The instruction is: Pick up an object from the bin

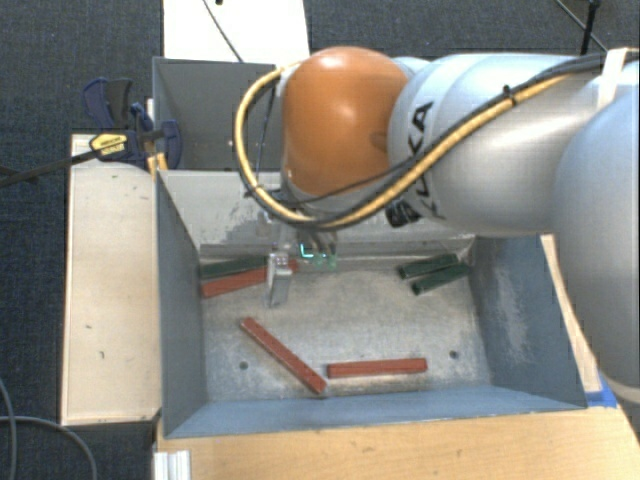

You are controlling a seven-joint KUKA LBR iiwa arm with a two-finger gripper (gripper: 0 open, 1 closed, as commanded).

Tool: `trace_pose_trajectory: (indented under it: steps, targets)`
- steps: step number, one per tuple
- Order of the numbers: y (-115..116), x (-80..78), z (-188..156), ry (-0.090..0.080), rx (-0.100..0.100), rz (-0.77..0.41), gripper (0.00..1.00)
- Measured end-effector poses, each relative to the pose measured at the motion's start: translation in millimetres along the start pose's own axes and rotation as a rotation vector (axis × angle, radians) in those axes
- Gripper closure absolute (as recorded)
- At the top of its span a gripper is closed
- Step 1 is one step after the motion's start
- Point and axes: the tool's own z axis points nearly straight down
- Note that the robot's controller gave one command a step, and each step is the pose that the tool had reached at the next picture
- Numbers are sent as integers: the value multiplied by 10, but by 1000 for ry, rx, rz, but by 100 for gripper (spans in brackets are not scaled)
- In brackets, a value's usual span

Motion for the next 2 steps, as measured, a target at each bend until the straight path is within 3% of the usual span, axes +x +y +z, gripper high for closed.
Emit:
trace_pose_trajectory:
  steps: [1, 2]
  targets:
    - [-104, 329, 1500, 2, 2, 9, 0]
    - [-95, 300, 1451, -7, -1, 16, 100]
